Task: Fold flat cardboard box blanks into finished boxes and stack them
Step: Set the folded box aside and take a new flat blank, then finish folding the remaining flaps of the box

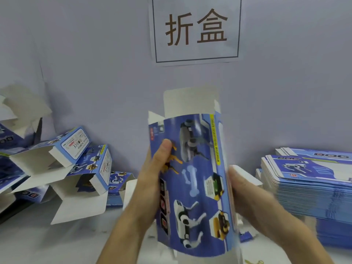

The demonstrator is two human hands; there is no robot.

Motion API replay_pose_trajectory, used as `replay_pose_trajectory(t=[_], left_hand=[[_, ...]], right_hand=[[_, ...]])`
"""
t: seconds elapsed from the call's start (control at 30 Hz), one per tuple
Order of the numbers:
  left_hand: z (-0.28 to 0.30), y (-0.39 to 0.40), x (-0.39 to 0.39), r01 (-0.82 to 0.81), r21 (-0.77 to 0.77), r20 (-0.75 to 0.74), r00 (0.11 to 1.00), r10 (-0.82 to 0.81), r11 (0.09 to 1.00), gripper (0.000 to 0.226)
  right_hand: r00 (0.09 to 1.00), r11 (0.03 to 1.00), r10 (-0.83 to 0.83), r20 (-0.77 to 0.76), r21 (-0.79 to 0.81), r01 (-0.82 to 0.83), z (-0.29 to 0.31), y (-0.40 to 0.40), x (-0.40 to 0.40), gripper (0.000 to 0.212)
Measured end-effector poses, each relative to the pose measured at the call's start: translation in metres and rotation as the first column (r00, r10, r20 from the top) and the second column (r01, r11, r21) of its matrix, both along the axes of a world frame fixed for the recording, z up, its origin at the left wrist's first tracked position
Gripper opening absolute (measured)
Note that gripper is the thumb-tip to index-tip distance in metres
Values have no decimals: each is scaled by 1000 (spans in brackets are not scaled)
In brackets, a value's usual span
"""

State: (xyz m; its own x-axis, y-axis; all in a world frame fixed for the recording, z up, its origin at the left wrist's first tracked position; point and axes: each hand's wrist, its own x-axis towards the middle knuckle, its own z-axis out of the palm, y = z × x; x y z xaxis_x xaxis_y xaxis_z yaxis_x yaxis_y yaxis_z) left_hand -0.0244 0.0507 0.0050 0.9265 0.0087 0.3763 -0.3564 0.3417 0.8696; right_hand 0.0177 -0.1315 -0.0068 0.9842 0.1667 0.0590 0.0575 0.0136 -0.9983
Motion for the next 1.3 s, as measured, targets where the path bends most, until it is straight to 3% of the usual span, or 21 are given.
replay_pose_trajectory(t=[0.07, 0.13, 0.17, 0.23, 0.3, 0.37, 0.43, 0.5, 0.57, 0.73, 0.93, 1.07, 1.17, 1.3], left_hand=[[2, -7, -1, 22, 21, -5, 1000, -22, 1000, 75], [4, -11, -2, -35, -1, 52, 998, 35, 999, 74], [5, -13, -2, -75, -10, 90, 993, 76, 997, 72], [5, -20, -1, -145, 51, 180, 975, 133, 988, 73], [2, -29, -2, -161, 126, 266, 956, 123, 979, 79], [-1, -36, -3, -125, 167, 322, 945, 66, 978, 68], [1, -38, -6, -91, 160, 366, 930, 26, 983, 60], [3, -35, -7, -87, 167, 409, 912, 11, 982, 67], [5, -30, -6, -63, 185, 426, 905, -22, 981, 69], [2, -22, -3, 45, 204, 339, 934, -114, 978, 52], [5, -21, -4, -119, 211, 386, 922, 29, 970, 38], [7, -25, -8, -95, 129, 374, 927, 40, 987, 29], [7, -31, -9, -25, 0, 269, 963, 25, 1000, 38], [7, -34, -7, -13, 18, 287, 958, 8, 1000, 33]], right_hand=[[988, 986, 110, 111, 116, -123, -9, 6, -11, 39], [973, 982, 101, 209, 138, -131, -6, 7, -21, 41], [960, 993, 60, 272, 78, -84, -6, 1, -24, 31], [931, 997, -37, 363, -49, 59, 0, -11, -26, 71], [874, 988, -132, 468, -11, 155, 6, -12, -33, 87], [805, 977, -198, 560, 43, 211, 5, -18, -40, 89], [783, 975, -214, 584, 81, 206, 6, -18, -38, 91], [782, 985, -167, 600, 130, 111, 3, -20, -34, 93], [764, 988, -92, 639, 154, -9, 1, -22, -35, 88], [747, 984, -75, 661, 168, -50, 0, -25, -32, 67], [777, 975, -33, 628, 189, -112, 1, -14, -36, 48], [812, 964, -84, 578, 254, -81, 6, -6, -43, 38], [857, 942, -102, 505, 327, -80, 20, -5, -41, 30], [850, 931, -287, 442, 339, 138, 24, -2, -39, 17]])
